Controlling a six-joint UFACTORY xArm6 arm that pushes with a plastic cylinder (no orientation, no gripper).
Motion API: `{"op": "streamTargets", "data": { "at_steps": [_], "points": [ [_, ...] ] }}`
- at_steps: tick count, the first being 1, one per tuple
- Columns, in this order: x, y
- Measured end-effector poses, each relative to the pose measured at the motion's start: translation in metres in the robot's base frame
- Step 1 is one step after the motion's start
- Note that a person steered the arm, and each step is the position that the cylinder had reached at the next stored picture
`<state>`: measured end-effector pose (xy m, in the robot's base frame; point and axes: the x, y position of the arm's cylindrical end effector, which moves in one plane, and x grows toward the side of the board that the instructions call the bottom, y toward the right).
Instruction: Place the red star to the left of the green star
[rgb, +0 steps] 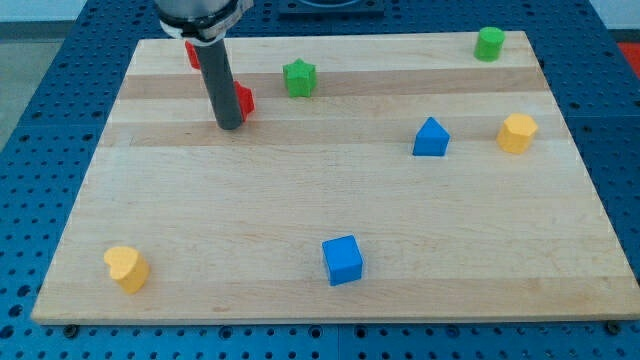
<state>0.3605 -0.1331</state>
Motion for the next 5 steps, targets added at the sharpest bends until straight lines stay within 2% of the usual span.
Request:
{"op": "streamTargets", "data": {
  "at_steps": [3, 5],
  "points": [
    [-0.04, -0.001],
    [-0.039, -0.049]
  ]
}}
